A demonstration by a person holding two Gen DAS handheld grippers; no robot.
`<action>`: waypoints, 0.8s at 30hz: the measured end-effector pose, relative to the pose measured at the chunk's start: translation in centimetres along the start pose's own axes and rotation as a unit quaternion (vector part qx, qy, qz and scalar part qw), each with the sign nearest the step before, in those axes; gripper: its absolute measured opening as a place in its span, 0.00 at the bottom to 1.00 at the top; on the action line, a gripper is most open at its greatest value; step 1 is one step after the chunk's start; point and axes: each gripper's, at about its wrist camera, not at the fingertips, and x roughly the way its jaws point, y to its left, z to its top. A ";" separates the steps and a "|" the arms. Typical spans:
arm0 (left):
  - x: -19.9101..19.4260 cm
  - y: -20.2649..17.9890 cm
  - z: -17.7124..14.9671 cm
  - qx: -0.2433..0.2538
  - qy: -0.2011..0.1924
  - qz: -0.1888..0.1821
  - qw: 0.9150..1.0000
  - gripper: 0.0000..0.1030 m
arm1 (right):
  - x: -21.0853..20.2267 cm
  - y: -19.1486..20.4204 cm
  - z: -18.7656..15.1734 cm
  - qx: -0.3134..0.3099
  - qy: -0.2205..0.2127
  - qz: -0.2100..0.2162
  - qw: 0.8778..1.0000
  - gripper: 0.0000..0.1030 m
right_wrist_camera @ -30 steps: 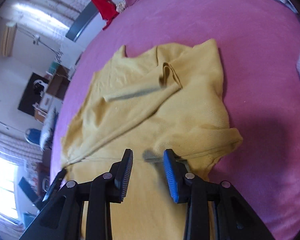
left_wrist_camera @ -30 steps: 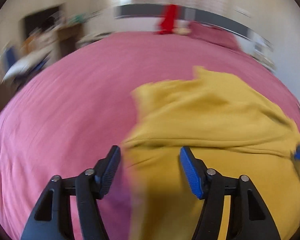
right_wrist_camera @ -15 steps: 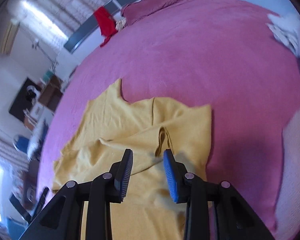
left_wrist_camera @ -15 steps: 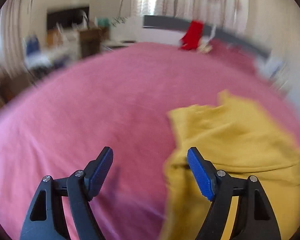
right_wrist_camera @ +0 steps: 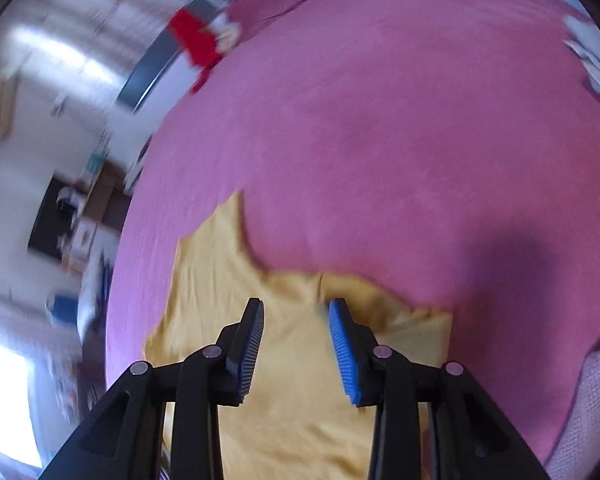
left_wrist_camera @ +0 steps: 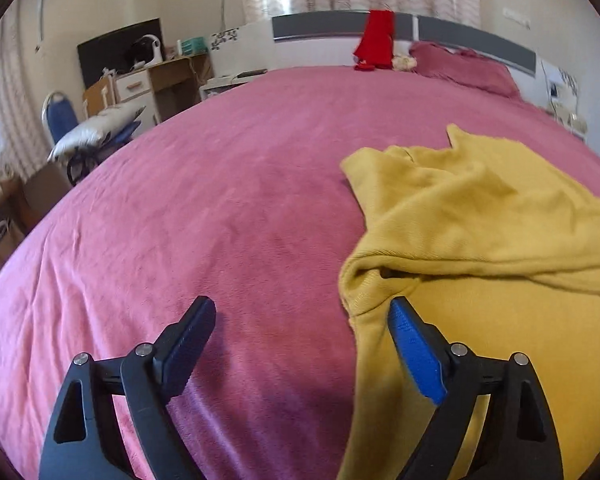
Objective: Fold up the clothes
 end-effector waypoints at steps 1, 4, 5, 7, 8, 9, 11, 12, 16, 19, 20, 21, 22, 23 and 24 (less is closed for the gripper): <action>-0.3 0.0 0.1 -0.001 -0.008 0.007 1.000 0.87 | -0.2 0.3 -0.9 -0.029 0.010 -0.018 0.999 0.34; -1.0 0.0 0.8 -0.006 -0.030 0.027 0.999 0.87 | 0.0 0.5 -3.4 -0.093 0.033 -0.052 0.994 0.35; -1.3 0.0 1.1 -0.009 -0.038 0.034 0.999 0.87 | 0.5 0.2 -3.8 -0.087 0.043 -0.042 0.994 0.35; -0.6 0.4 1.8 -0.010 -0.027 0.051 0.998 0.87 | 1.5 -0.2 -4.6 -0.072 0.063 -0.020 0.995 0.34; -0.1 0.5 1.8 -0.009 -0.017 0.060 0.998 0.87 | 1.8 -0.3 -4.8 -0.064 0.061 -0.012 0.996 0.30; 0.3 0.6 1.9 -0.009 -0.006 0.069 0.998 0.87 | 2.1 -0.3 -5.0 -0.056 0.059 -0.005 0.997 0.19; 1.0 1.0 1.5 -0.013 0.008 0.070 0.997 0.87 | 1.0 0.1 -4.9 -0.048 0.049 0.022 0.997 0.07; 0.9 1.3 1.3 -0.020 0.005 0.066 0.998 0.87 | 0.5 0.3 -4.8 -0.044 0.044 0.036 0.997 0.06; 0.4 2.1 1.0 -0.032 -0.004 0.077 0.996 0.87 | -3.1 0.2 -4.8 -0.007 0.010 0.104 0.994 0.06; 1.0 3.0 0.8 -0.044 0.014 0.090 0.995 0.87 | -4.4 -1.0 -5.3 0.022 -0.006 0.114 0.993 0.06; 1.3 3.4 0.6 -0.052 0.024 0.087 0.995 0.87 | -4.6 -1.6 -5.6 0.030 -0.009 0.110 0.993 0.06; 1.3 3.8 0.5 -0.062 0.027 0.080 0.995 0.87 | -3.7 -2.4 -5.8 0.035 -0.001 0.089 0.995 0.06; 1.1 4.2 0.5 -0.071 0.025 0.076 0.994 0.87 | -2.8 -3.2 -6.0 0.039 0.009 0.067 0.997 0.06; 0.9 4.5 0.5 -0.080 0.022 0.072 0.994 0.87 | -1.6 -3.9 -6.2 0.045 0.026 0.057 0.997 0.06; 0.6 4.8 0.5 -0.089 0.020 0.068 0.994 0.87 | -0.3 -4.6 -6.3 0.052 0.043 0.048 0.997 0.07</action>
